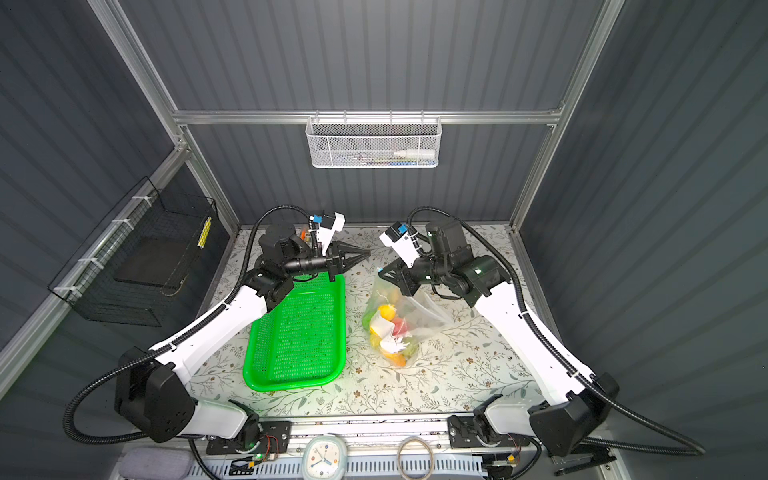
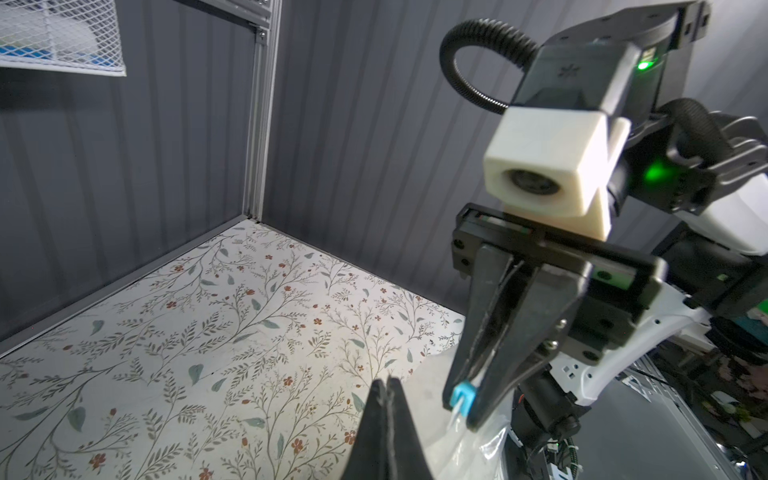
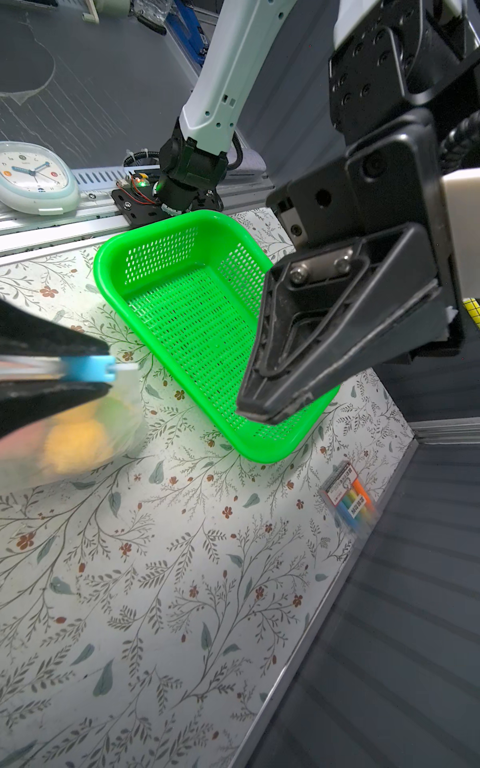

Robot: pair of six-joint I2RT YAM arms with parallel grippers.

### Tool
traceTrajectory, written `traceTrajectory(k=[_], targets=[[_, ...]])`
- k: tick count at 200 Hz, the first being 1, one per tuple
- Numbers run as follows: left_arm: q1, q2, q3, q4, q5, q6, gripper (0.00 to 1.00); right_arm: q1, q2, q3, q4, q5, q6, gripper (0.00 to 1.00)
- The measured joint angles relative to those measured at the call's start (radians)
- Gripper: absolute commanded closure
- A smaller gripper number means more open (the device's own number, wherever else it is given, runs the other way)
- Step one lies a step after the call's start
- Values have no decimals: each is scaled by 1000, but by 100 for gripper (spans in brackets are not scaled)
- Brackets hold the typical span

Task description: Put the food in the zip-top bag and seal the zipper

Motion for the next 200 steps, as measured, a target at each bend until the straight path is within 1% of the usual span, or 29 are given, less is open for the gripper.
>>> traceTrajectory(k=[14,23,39,56,105,109,119,130,139,166,176,185,200], targets=[[0,5,0,26,37,-10,70,0,-1,0,4,0,-3,96],[-1,10,0,31,61,-24,62,-1,-1,1,5,0,-7,96],[-1,19,0,22,89,-13,50,-2,6,15,-3,0,-17,96],[-2,22,-3,-11,114,2,44,-2,21,40,-9,0,-26,96],[-18,33,1,-106,157,92,35,-3,42,84,-29,-1,-45,96],[-21,39,5,-115,163,99,31,-3,42,86,-30,-2,-45,96],[-31,61,19,-134,174,119,29,-4,45,95,-33,-5,-47,96],[-43,92,41,-159,185,135,29,-6,49,101,-36,-8,-47,96],[-54,116,57,-180,188,152,31,-6,52,106,-40,-8,-47,96],[-77,150,76,-220,187,185,48,-6,60,107,-48,-13,-47,96],[-81,151,79,-227,180,197,57,-6,61,107,-49,-13,-47,96],[-84,151,83,-226,172,197,62,-6,61,107,-50,-15,-47,96],[-85,148,84,-216,148,203,68,-6,61,107,-50,-16,-47,96]])
